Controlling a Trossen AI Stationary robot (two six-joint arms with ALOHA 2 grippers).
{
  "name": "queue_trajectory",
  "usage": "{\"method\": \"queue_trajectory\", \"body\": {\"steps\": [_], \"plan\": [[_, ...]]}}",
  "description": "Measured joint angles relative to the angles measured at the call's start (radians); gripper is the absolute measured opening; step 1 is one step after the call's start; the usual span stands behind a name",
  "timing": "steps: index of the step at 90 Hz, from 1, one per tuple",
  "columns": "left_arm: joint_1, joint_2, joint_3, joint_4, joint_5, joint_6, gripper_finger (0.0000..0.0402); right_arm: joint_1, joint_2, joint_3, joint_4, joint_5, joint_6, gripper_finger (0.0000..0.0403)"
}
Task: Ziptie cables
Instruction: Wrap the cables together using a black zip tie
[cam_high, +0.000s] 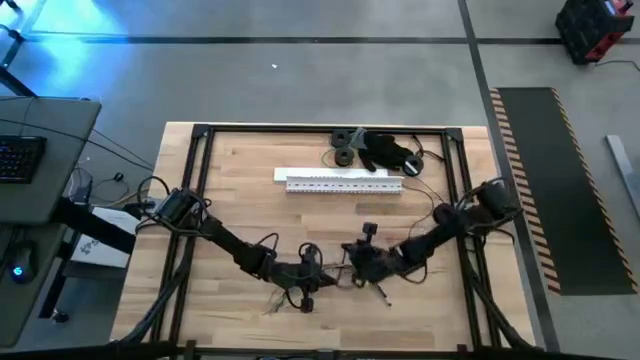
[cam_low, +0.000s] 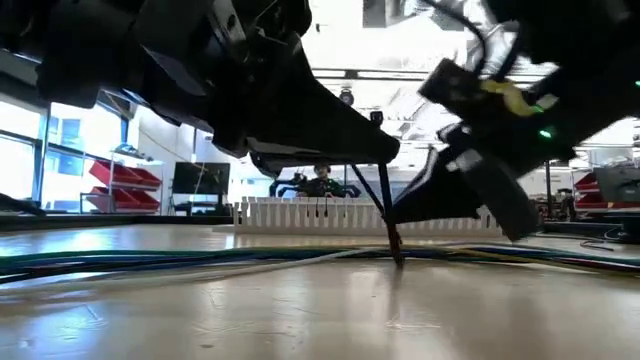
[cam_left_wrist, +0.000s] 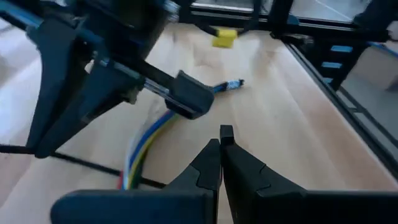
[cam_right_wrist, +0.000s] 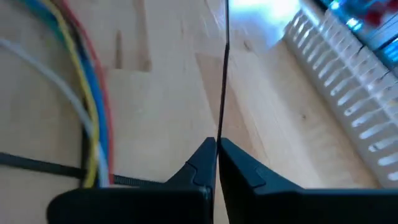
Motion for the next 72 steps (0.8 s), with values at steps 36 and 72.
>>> {"method": "queue_trajectory", "body": {"steps": [36, 72], "plan": [[0.049, 0.000, 0.000, 0.000, 0.126, -0.010, 0.0000, 0.110, 0.132, 0.005, 0.290, 0.293, -0.348, 0.0000], [0.073, 0.000, 0.000, -0.078, 0.173, -0.010, 0.0000, 0.048, 0.150, 0.001, 0.410, 0.045, -0.344, 0.0000]]}}
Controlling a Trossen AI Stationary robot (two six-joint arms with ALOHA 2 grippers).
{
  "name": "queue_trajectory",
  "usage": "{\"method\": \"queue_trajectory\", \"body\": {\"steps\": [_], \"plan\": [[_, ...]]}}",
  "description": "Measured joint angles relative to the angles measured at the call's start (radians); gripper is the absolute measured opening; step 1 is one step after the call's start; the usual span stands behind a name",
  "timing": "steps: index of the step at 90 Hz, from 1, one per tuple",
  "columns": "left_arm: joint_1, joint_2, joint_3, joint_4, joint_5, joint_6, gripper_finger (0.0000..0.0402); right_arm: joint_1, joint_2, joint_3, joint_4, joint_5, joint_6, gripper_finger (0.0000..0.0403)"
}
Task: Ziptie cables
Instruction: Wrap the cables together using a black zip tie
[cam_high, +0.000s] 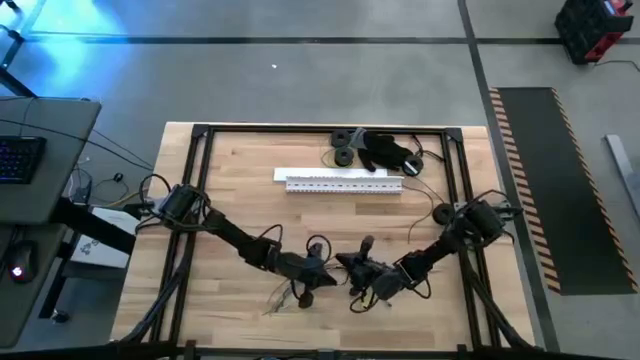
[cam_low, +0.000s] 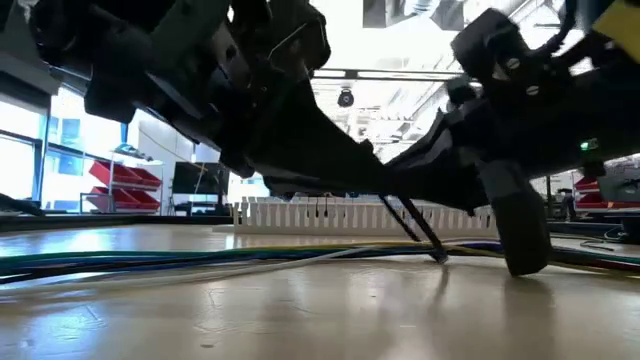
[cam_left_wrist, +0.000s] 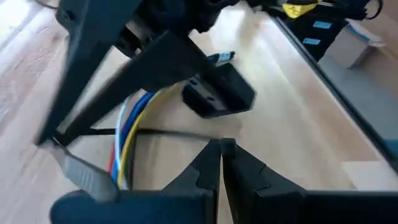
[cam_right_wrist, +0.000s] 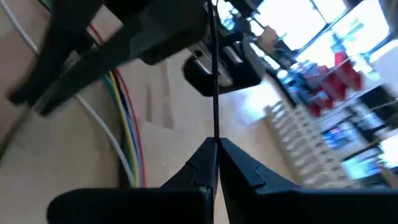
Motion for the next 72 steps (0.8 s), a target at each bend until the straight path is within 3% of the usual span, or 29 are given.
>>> {"method": "queue_trajectory", "body": {"steps": [20, 42, 63, 72], "plan": [[0.000, 0.000, 0.000, -0.024, 0.000, 0.001, 0.0000, -0.057, -0.033, -0.002, -0.074, -0.118, 0.192, 0.0016], [-0.001, 0.000, 0.000, -0.043, -0.008, 0.034, 0.0000, -0.129, -0.167, -0.004, -0.301, -0.318, 0.377, 0.0114], [-0.001, -0.009, 0.000, -0.086, -0.017, 0.061, 0.0000, -0.136, -0.279, -0.002, -0.435, -0.356, 0.350, 0.0195], [-0.001, -0.038, 0.000, -0.185, -0.082, 0.098, 0.0000, -0.137, -0.346, -0.002, -0.542, -0.379, 0.344, 0.0212]]}}
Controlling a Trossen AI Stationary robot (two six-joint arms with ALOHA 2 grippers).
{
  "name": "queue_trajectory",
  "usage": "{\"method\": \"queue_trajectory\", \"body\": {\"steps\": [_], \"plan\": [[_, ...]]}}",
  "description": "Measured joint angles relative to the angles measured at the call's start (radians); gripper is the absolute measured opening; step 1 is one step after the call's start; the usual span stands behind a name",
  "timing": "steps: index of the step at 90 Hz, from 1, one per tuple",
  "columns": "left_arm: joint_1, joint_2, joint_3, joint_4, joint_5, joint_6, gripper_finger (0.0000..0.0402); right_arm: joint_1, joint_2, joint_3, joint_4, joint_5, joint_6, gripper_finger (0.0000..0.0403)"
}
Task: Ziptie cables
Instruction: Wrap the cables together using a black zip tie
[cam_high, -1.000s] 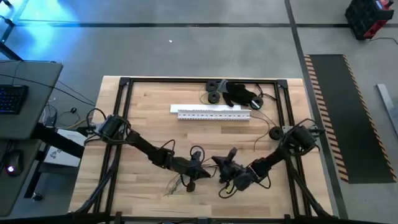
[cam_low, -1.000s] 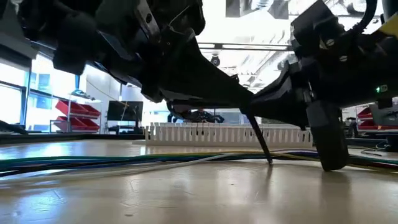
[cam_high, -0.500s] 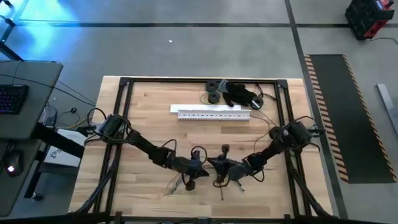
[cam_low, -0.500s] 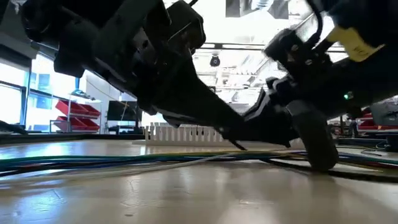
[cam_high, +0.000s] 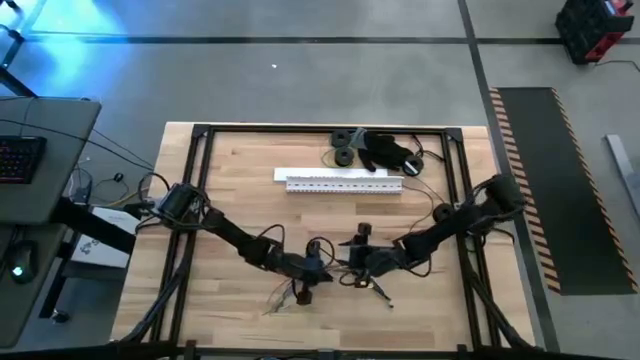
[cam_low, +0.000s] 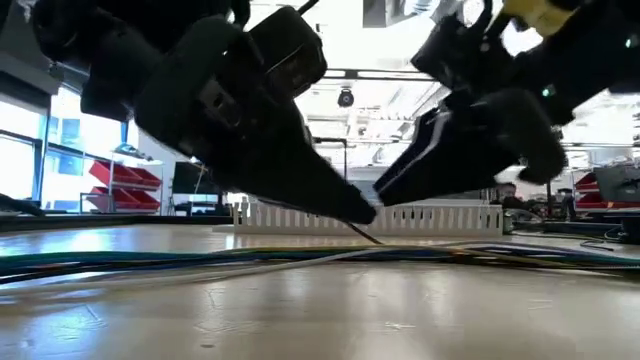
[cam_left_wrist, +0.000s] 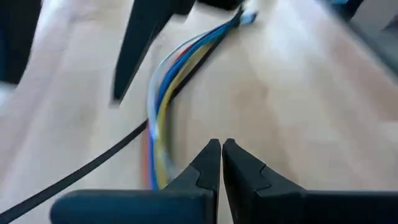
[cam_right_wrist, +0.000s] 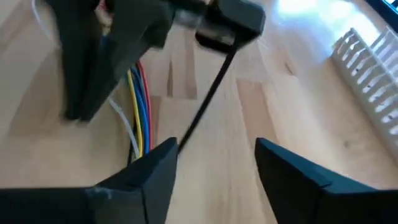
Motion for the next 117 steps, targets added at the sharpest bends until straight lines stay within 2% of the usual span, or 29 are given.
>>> {"method": "queue_trajectory", "body": {"steps": [12, 26, 39, 48, 67, 93, 106, 117], "plan": [[0.034, -0.034, 0.000, -0.108, -0.099, 0.077, 0.0000, 0.005, -0.084, 0.000, -0.123, -0.105, 0.042, 0.0215], [0.115, -0.036, 0.000, -0.126, -0.090, 0.139, 0.0000, 0.054, -0.148, 0.021, -0.267, -0.250, 0.088, 0.0215], [0.139, -0.070, 0.000, -0.185, -0.099, 0.146, 0.0000, 0.123, -0.146, 0.129, -0.614, -0.314, 0.288, 0.0212], [0.118, -0.115, 0.000, -0.241, -0.113, 0.142, 0.0000, 0.176, -0.120, 0.192, -0.735, -0.356, 0.401, 0.0198], [0.072, -0.130, 0.000, -0.265, -0.070, 0.095, 0.0000, 0.248, -0.034, 0.243, -0.746, -0.362, 0.546, 0.0141], [0.024, -0.115, 0.000, -0.271, -0.103, 0.062, 0.0000, 0.262, 0.109, 0.294, -0.749, -0.351, 0.710, 0.0013], [0.016, -0.115, 0.000, -0.267, -0.125, 0.058, 0.0000, 0.261, 0.128, 0.320, -0.735, -0.366, 0.728, 0.0013], [0.012, -0.115, 0.000, -0.261, -0.167, 0.058, 0.0000, 0.243, 0.133, 0.326, -0.637, -0.377, 0.700, 0.0010]]}}
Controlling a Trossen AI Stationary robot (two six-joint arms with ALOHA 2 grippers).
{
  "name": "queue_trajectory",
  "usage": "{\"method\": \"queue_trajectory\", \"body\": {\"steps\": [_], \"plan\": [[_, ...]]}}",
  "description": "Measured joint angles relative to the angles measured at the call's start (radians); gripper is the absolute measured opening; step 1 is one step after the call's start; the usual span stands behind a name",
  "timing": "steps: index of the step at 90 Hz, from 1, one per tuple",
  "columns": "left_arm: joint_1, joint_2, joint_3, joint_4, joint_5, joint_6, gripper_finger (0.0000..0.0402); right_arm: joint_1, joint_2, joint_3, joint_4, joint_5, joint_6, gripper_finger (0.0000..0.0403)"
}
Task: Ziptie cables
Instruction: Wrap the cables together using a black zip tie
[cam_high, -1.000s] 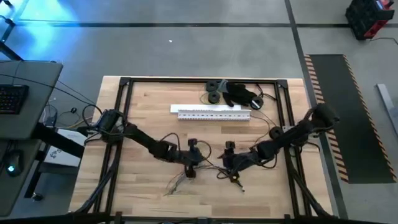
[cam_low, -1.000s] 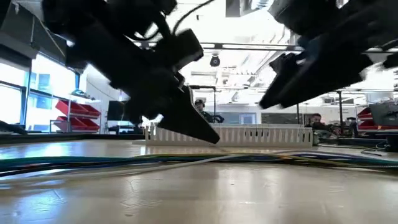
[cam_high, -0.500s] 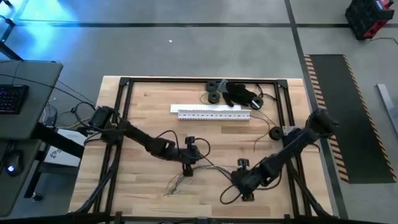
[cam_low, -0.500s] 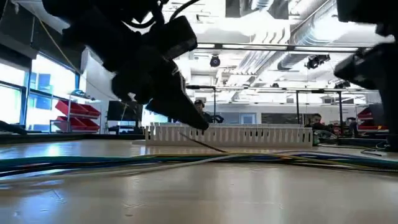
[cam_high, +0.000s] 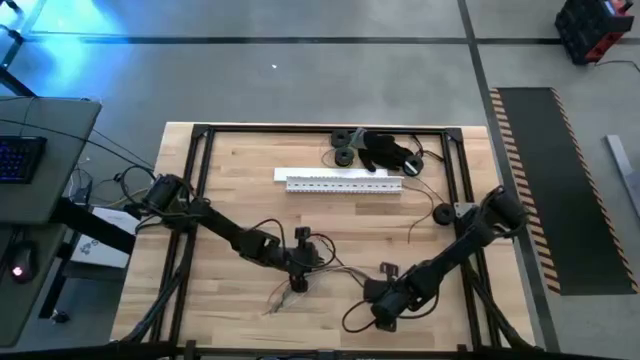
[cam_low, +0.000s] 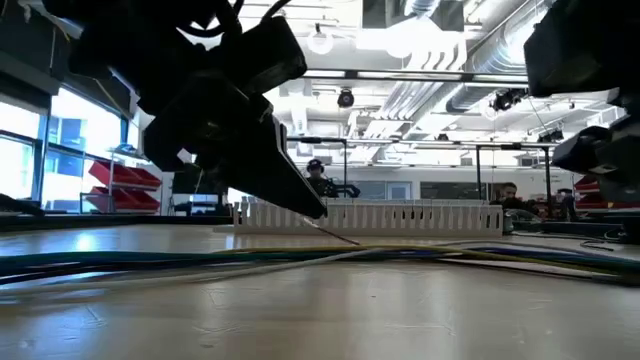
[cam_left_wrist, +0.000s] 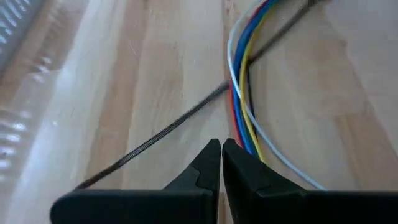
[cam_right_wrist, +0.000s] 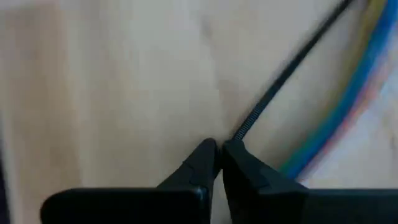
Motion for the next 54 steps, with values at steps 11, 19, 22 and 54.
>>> {"method": "queue_trajectory", "body": {"steps": [11, 19, 22, 54], "plan": [[0.000, 0.000, 0.000, 0.001, -0.046, -0.001, 0.0000, -0.036, 0.023, 0.002, 0.129, -0.008, -0.089, 0.0001], [-0.001, 0.000, 0.000, -0.001, -0.083, -0.008, 0.0000, -0.071, 0.064, 0.002, 0.235, -0.023, -0.155, 0.0000], [-0.003, 0.000, 0.000, 0.000, -0.099, -0.007, 0.0000, -0.086, 0.078, 0.002, 0.268, -0.026, -0.171, 0.0000], [-0.011, -0.005, 0.000, 0.027, -0.069, 0.003, 0.0000, -0.144, -0.005, 0.007, 0.158, 0.034, -0.201, 0.0000]]}}
